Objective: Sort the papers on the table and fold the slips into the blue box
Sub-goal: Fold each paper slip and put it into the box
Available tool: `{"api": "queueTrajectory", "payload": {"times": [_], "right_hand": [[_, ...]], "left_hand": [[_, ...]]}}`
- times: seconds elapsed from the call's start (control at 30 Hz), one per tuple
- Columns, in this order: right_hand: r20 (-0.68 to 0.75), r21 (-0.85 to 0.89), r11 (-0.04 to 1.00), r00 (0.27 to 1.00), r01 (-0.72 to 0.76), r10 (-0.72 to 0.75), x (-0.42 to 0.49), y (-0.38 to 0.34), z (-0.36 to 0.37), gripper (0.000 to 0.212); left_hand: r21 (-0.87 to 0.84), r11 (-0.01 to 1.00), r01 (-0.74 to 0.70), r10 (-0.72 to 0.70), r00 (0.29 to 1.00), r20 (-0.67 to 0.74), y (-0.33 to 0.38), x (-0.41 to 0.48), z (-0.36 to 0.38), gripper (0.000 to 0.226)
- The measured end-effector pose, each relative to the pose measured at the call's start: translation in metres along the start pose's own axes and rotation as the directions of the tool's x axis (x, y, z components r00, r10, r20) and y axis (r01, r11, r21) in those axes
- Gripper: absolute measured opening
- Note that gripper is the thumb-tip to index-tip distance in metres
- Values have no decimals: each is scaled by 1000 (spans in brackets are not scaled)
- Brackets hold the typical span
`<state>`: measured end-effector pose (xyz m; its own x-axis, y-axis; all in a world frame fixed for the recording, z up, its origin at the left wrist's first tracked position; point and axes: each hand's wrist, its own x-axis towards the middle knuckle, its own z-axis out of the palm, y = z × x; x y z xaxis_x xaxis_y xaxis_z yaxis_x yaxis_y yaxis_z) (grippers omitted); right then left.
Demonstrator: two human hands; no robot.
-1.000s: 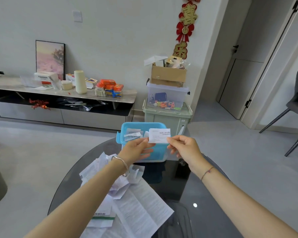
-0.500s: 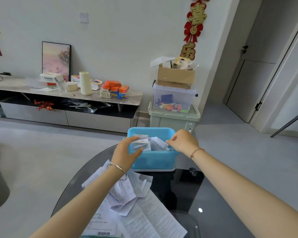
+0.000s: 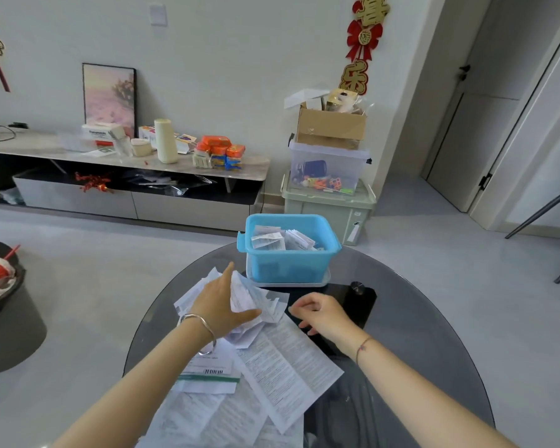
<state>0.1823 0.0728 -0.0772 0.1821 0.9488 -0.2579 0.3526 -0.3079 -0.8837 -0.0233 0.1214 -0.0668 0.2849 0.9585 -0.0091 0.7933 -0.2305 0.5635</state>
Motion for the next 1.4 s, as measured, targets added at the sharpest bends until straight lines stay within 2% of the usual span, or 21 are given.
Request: {"api": "queueTrajectory", "payload": {"times": [0.07, 0.13, 0.23, 0.33, 0.43, 0.5, 0.6, 0.67, 0.77, 0.87, 0.93, 1.0, 1.13, 1.2, 1.27, 1.33, 1.4], "right_hand": [[16, -3, 1000, 999, -31, 31, 1, -1, 15, 17], [45, -11, 998, 997, -68, 69, 0, -4, 28, 23], [18, 57, 990, 992, -129, 128, -4, -11, 40, 21], [-17, 112, 982, 988, -149, 152, -9, -14, 36, 22], [62, 245, 955, 986, -167, 157, -19, -15, 25, 14], [99, 382, 915, 990, -129, 99, -26, -14, 12, 9], [100, 550, 834, 995, -44, -14, -48, -15, -16, 11], [90, 642, 767, 994, -10, -62, -64, -13, -35, 16], [71, 728, 684, 989, 35, -127, -85, -7, -60, 16], [41, 772, 631, 985, 77, -170, -103, 2, -81, 21], [20, 765, 637, 985, 97, -173, -113, 12, -93, 23], [-29, 735, 669, 990, 113, -135, -118, 26, -103, 20], [-148, 562, 823, 989, 85, -2, -119, 64, -119, 18], [-155, 461, 887, 987, 39, 37, -119, 79, -121, 16], [-234, 374, 926, 971, 44, 49, -122, 83, -121, 13], [-380, 253, 957, 924, 142, -37, -125, 75, -123, 21], [-459, 105, 956, 866, 276, -199, -127, 62, -125, 33]], "left_hand": [[88, 996, 31, -38, 996, 76, -4, -10, 5, 98], [87, 996, 36, -49, 987, 155, -7, -20, 11, 95], [93, 995, -37, 19, 982, 188, -4, -32, 18, 80], [44, 997, -69, 60, 982, 181, 0, -39, 20, 74], [3, 994, -110, 108, 981, 162, 3, -43, 19, 69], [-57, 994, -92, 97, 992, 84, 12, -45, 18, 68], [-273, 962, -4, 7, 1000, 8, 36, -47, 17, 66], [-390, 917, 82, -57, 995, 76, 54, -48, 20, 67], [-529, 805, 269, -142, 953, 268, 76, -46, 32, 68], [-767, 498, 406, -97, 904, 416, 97, -51, 44, 49], [-815, 437, 379, -86, 920, 382, 110, -53, 53, 41], [-816, 452, 359, -122, 932, 342, 119, -54, 59, 37], [-851, 349, 391, -86, 918, 387, 131, -55, 65, 30], [-814, 478, 329, -47, 935, 350, 133, -58, 68, 27], [-699, 687, 200, -4, 963, 271, 130, -59, 69, 30], [-551, 830, 86, 72, 963, 259, 126, -57, 68, 35], [-443, 897, -7, 149, 946, 287, 124, -54, 67, 32]]}}
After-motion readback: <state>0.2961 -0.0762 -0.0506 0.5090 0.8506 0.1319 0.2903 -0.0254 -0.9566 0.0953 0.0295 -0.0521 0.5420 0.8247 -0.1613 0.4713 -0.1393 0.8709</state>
